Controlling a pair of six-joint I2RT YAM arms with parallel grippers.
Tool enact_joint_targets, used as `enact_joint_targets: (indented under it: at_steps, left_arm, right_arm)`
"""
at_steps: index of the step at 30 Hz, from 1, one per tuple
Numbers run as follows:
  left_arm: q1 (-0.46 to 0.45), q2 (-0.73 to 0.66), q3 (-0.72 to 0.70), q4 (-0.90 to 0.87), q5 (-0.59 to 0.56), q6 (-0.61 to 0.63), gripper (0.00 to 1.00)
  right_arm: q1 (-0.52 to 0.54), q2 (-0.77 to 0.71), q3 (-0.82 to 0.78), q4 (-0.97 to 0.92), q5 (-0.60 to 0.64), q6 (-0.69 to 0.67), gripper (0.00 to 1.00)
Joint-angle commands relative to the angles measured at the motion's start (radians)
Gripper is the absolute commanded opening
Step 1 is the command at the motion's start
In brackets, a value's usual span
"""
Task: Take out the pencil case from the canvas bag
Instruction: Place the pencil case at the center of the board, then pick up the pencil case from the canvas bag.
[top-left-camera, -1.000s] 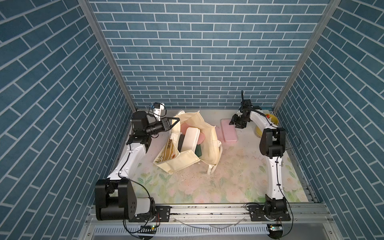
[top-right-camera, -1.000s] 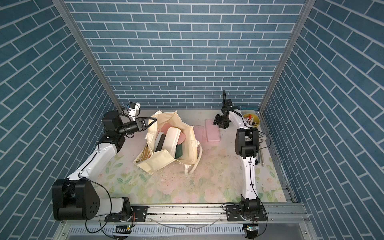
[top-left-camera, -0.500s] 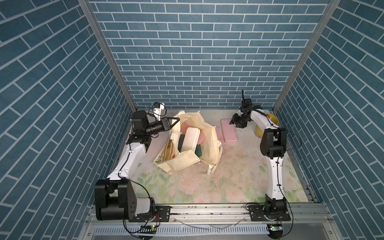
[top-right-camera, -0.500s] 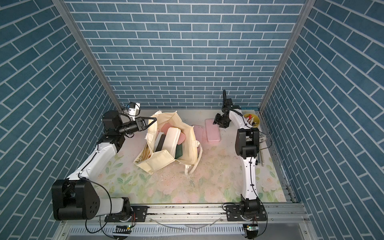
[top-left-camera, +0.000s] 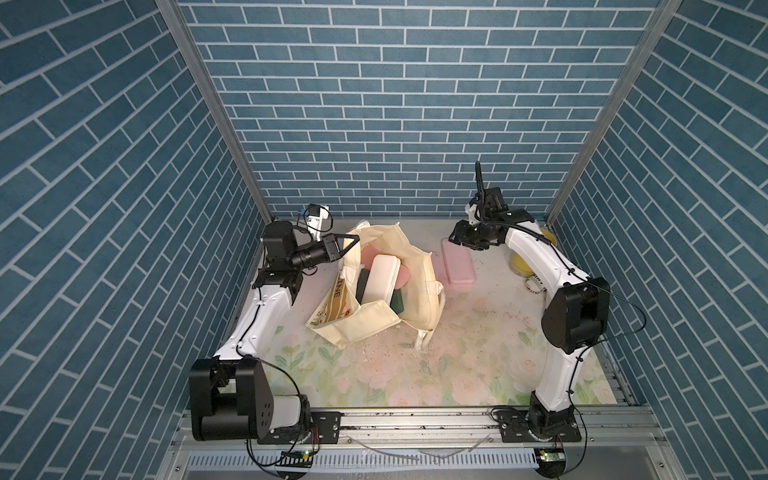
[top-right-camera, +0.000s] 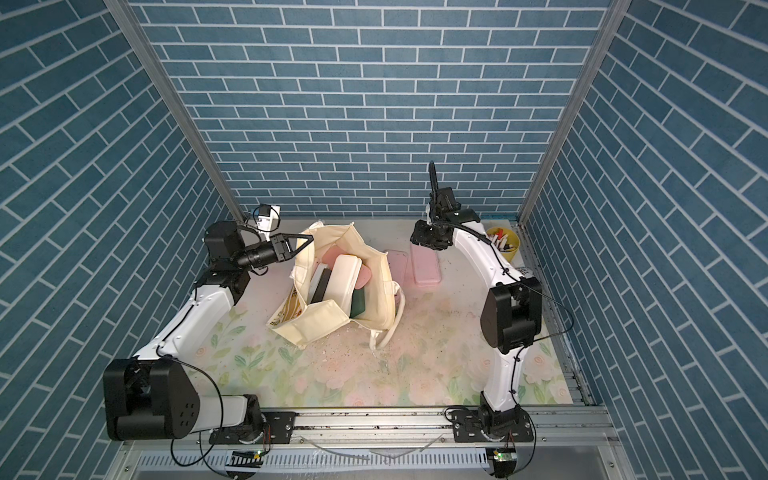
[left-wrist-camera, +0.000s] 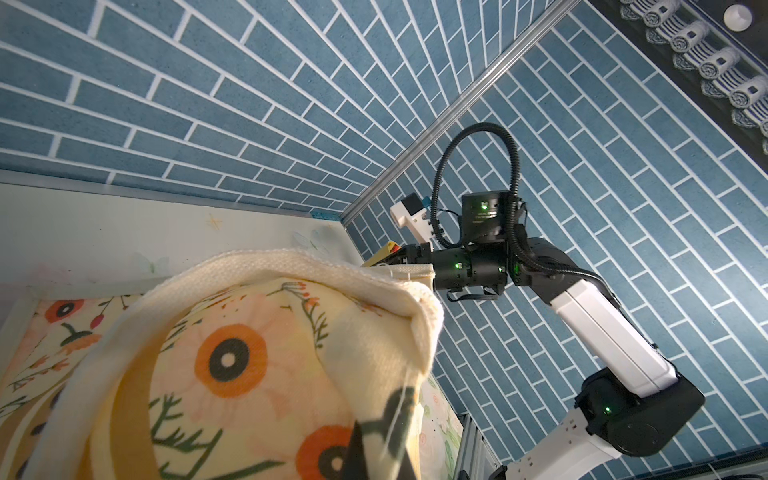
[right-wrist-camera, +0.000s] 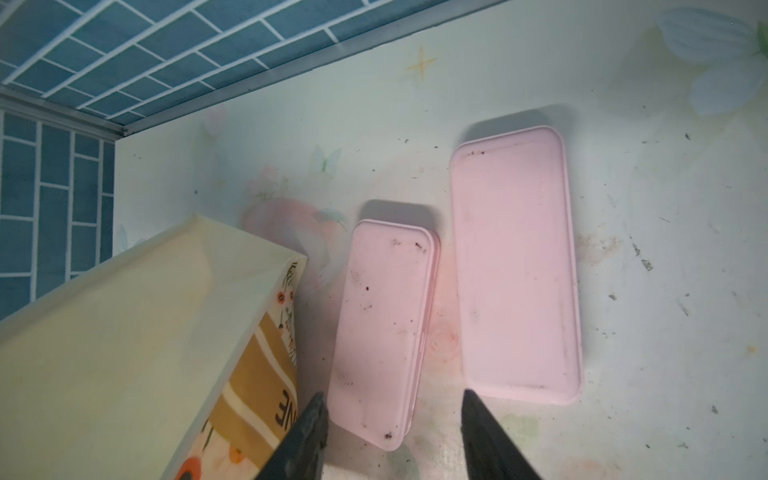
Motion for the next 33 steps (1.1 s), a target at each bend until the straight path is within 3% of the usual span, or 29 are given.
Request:
enact_joint_targets:
  at_steps: [1,14,24,33]
  left_arm:
    - [0.004,-0.001,0.025,0.063,0.024,-0.013,0.00]
    - [0.004,-0.001,0.017,0.114,0.027,-0.048,0.00]
    - [0.004,-0.009,-0.001,0.139,0.027,-0.066,0.00]
    - [0.004,-0.021,-0.012,0.170,0.033,-0.087,0.00]
  right_arm:
    - [0.021,-0.094,-0.066,0.050,0.047,0.023,0.51]
    - [0.215,-0.349,-0.210,0.309,-0.034,-0.177,0.48]
    - [0.427,-0.387,-0.264,0.356,-0.112,-0.446,0.47]
    - [0.516,-0.298,-0.221,0.259,0.015,-0.389,0.48]
